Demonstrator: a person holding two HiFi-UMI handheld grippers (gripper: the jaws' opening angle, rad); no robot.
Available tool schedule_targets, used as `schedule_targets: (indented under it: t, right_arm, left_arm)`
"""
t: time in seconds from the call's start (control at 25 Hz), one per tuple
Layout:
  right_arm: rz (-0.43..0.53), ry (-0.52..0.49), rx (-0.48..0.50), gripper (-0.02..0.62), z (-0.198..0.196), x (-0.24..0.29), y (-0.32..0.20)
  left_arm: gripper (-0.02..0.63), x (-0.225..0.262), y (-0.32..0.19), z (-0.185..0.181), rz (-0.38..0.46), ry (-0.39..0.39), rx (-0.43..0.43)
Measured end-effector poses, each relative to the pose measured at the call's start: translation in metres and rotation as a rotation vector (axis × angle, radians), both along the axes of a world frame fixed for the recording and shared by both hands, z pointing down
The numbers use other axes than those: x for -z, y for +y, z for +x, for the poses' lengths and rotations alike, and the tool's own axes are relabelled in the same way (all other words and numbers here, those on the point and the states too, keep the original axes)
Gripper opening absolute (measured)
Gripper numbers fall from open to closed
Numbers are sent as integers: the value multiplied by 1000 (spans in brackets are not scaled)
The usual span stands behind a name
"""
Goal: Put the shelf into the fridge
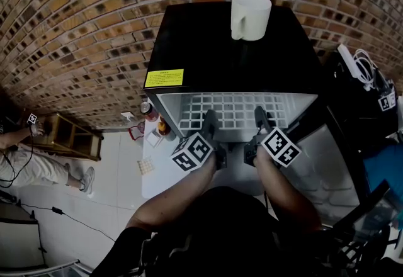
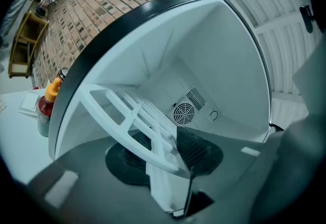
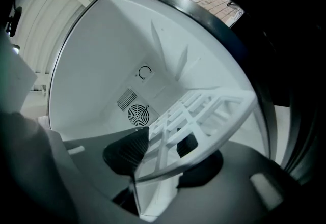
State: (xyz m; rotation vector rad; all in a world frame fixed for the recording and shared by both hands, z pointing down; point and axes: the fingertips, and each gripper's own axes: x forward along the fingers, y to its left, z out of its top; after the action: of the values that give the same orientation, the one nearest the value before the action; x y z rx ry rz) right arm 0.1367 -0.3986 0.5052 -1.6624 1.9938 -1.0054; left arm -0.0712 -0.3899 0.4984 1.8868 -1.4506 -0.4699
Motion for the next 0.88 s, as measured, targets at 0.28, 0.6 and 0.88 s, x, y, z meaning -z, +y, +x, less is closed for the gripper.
schedule_targets:
  t: [0.28,0.6,0.88]
  right_arm:
    - [11,9,-12,184,1,0,-11]
    - [22,17,-31,186,1,1,-13]
    - [26,10,-29,186,1,-1,-14]
  left_arm:
    - [133,0,-13,1,2,16,23]
    - [130,-1,-20,2,10,32,48]
    - [138,-3,-25,2,13,40,52]
